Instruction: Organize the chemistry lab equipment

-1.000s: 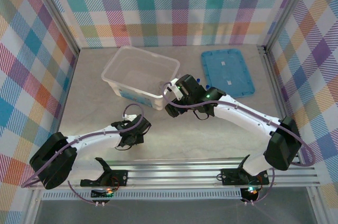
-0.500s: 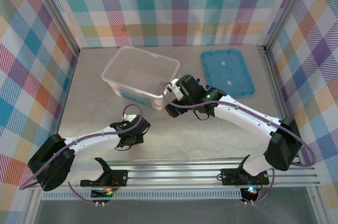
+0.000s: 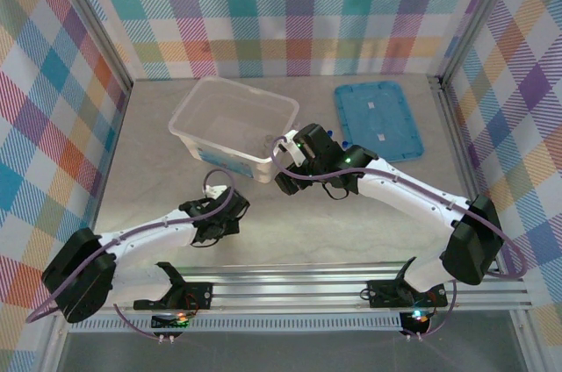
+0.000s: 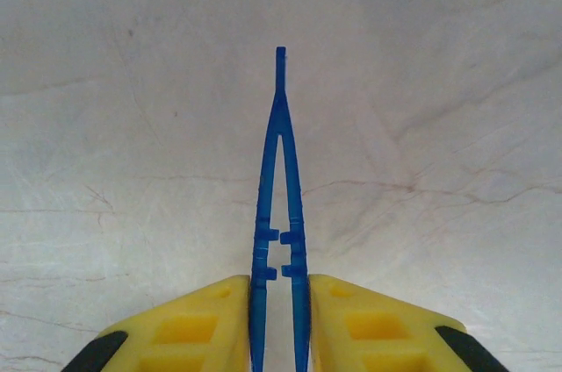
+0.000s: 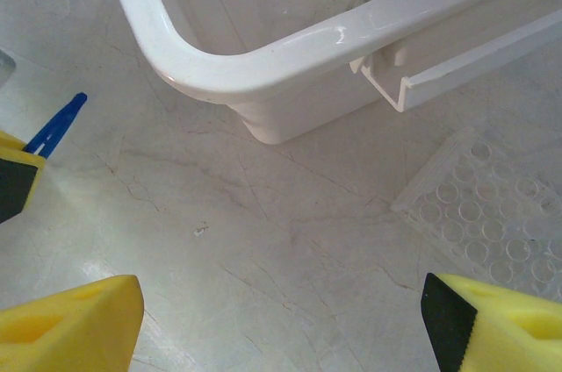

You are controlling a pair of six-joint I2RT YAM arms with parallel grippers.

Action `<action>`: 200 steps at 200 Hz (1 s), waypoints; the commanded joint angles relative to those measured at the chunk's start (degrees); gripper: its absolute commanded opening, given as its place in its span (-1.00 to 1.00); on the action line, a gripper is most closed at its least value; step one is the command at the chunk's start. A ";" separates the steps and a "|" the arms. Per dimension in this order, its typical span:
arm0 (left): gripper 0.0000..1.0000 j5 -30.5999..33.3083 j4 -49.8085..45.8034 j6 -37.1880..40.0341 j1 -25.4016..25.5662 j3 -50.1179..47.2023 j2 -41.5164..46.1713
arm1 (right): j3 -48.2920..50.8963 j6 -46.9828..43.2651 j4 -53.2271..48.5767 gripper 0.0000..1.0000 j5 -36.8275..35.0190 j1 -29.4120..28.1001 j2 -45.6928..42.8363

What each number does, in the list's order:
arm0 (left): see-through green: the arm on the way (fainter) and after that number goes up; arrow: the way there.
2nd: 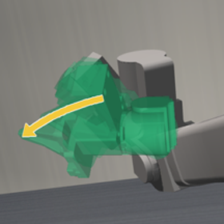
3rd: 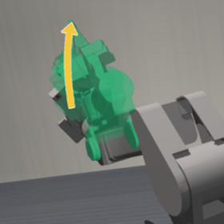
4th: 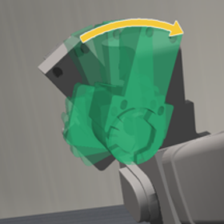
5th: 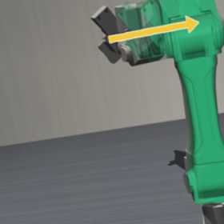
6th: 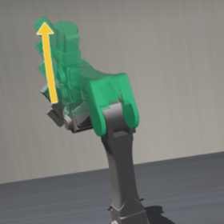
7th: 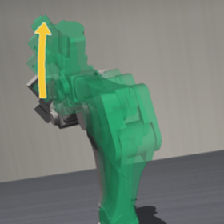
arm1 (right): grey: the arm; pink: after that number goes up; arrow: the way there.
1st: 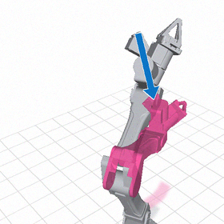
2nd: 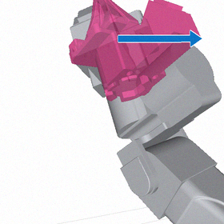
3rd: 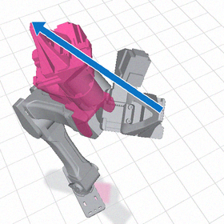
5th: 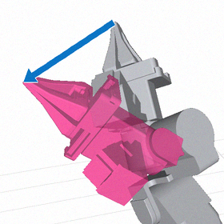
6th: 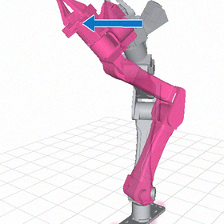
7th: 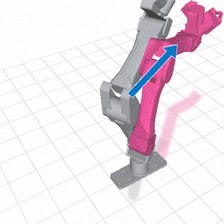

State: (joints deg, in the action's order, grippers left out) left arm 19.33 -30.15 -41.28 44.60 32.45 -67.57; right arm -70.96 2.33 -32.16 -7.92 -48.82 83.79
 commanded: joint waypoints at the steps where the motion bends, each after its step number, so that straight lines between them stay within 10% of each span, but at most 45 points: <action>1: -0.55 2.23 -4.62 1.40 0.48 3.49 2.95 | -0.06 0.32 0.68 0.67 0.01 -0.40 -1.95; 200: -0.57 3.95 -14.19 16.09 -12.71 32.61 1.21 | 3.39 2.76 1.93 0.67 0.49 -0.43 -11.70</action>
State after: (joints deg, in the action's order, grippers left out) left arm 24.27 -46.13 -29.26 34.35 60.77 -63.77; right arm -68.93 3.84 -31.42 -8.27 -48.82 74.98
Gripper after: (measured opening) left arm 0.216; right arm 0.836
